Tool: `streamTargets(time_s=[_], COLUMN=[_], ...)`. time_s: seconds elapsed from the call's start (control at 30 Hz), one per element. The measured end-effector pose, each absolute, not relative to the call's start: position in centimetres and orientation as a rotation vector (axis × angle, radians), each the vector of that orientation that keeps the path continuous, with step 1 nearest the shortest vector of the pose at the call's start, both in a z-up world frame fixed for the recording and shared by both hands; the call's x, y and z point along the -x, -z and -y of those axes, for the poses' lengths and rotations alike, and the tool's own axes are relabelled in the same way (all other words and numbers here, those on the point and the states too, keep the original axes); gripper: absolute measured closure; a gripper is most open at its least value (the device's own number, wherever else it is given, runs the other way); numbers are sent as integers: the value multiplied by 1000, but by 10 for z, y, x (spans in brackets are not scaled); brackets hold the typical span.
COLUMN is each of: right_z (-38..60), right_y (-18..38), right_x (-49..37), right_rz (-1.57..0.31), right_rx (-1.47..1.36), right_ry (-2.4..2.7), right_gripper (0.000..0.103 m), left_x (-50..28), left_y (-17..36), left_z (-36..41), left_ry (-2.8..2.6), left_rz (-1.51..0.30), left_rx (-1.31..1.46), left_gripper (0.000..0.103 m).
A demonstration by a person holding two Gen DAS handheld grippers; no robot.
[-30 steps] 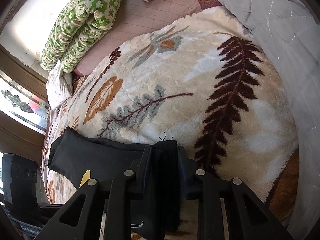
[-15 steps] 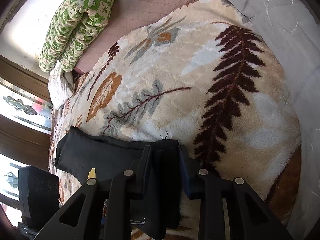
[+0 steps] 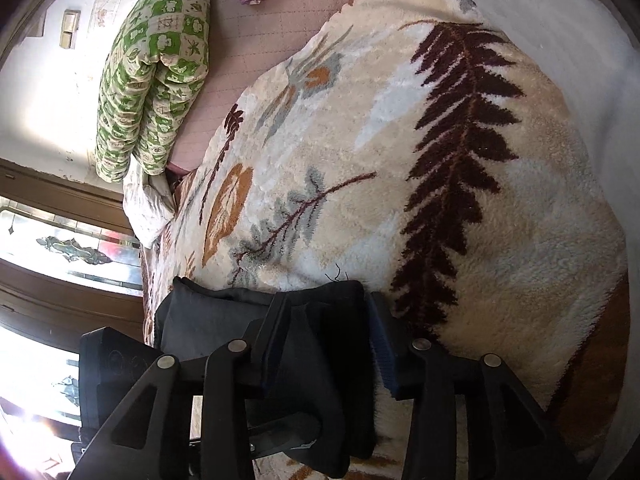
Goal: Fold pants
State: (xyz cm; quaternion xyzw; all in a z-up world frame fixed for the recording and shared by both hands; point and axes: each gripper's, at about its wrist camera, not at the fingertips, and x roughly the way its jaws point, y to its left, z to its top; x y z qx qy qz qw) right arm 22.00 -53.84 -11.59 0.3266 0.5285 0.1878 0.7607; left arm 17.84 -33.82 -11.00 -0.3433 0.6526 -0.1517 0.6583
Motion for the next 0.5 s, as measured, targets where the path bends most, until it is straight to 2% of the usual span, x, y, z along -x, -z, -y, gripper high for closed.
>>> streamTargets(time_s=[0.07, 0.13, 0.2, 0.5], right_z=[536, 530, 524, 504], right_y=[115, 111, 105, 58], right_x=[-222, -222, -220, -204], right_rz=[-1155, -1165, -1167, -1104], right_rx=[-696, -622, -538, -489], right_ry=[-396, -363, -341, -314], right_gripper=[63, 77, 81, 85], left_x=[-182, -185, -184, -181], left_y=[112, 111, 107, 84], left_z=[336, 332, 327, 292], left_ry=[359, 384, 411, 456], left_rz=[-1506, -1528, -1523, -1487], left_rx=[771, 783, 782, 837], left_gripper=[96, 96, 97, 97])
